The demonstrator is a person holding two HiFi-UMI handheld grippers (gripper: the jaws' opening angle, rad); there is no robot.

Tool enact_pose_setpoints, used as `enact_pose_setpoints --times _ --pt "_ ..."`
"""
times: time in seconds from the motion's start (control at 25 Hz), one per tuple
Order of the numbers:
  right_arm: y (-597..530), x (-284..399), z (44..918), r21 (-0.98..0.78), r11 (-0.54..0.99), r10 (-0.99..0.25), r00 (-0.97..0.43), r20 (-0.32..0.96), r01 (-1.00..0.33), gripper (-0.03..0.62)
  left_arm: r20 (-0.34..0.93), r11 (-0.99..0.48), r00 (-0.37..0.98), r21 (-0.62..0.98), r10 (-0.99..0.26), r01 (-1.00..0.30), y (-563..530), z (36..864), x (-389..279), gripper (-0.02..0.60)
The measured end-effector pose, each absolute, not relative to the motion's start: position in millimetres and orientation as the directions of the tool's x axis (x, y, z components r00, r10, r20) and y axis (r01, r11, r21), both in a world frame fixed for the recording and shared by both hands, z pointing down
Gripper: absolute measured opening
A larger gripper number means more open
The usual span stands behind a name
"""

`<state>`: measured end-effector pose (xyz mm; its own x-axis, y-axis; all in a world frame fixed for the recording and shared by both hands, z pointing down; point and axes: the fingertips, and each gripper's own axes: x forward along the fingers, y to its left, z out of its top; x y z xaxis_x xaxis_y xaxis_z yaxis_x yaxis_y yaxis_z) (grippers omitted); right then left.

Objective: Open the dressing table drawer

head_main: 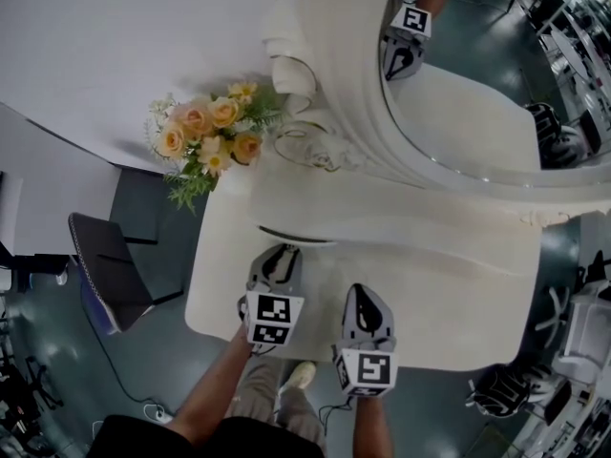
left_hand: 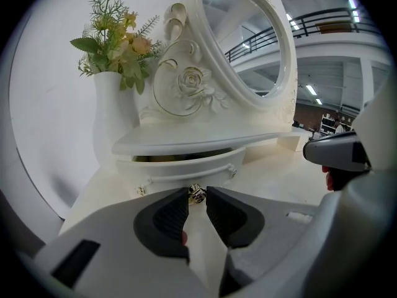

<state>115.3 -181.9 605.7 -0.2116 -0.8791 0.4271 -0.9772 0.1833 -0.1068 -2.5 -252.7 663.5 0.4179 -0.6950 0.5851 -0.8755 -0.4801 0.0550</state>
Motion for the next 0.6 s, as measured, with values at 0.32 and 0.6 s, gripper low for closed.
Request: enact_pose_setpoints --times 0.32,0.6 --pt "-169.4 116.4 605.3 -0.107 0.184 -0.878 -0.213 0.428 -0.977 -0.002 0.589 -0.475 0.409 0.047 -0.697 -0.879 -242.0 664.8 -4.7 0.091" --pt "-160.3 114.4 604.9 -0.107 0.190 -0.878 -0.218 0.425 -0.976 -0.002 0.592 -0.469 0.404 0.050 -0.697 -0.882 -229.5 666.0 -8.0 0.091"
